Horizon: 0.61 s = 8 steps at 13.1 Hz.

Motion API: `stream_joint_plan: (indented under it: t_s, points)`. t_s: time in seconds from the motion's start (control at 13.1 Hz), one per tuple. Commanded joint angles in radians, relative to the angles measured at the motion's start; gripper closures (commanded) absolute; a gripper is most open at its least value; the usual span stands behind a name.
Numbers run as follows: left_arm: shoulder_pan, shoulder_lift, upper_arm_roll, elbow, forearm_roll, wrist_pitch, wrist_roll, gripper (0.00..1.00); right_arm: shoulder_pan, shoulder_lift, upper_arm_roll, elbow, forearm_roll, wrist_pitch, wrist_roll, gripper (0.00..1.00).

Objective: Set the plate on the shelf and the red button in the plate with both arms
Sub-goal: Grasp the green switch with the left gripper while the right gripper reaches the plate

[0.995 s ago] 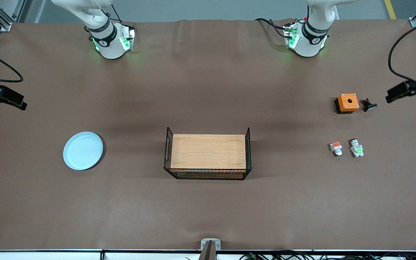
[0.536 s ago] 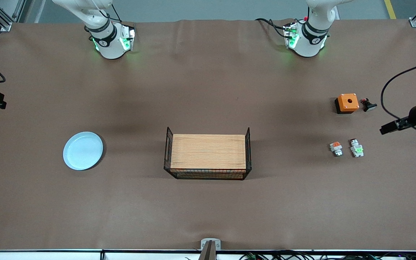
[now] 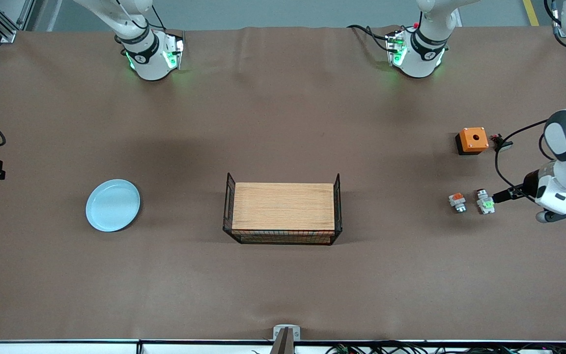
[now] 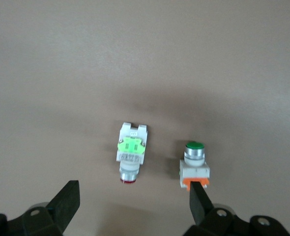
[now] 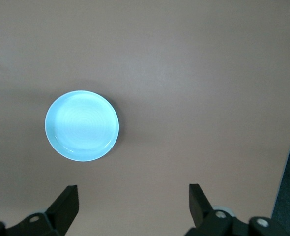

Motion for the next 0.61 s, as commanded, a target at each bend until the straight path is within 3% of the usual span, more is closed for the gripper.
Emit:
stream_joint_plan:
  t_s: [0.0,0.31,0.54]
  points:
    - [0.011,0.044,-0.007,-0.051,0.015,0.126,0.022,0.02,-0.030,0.029,0.014,-0.044,0.044,0.060,-0.014,0.03]
    - [0.014,0.113,-0.004,-0.068,0.017,0.202,0.034,0.14,-0.031,0.095,0.014,-0.131,0.084,0.189,-0.001,0.04]
    - [0.031,0.126,-0.003,-0.068,0.017,0.202,0.070,0.14,-0.039,0.180,0.012,-0.187,0.120,0.380,-0.001,0.04]
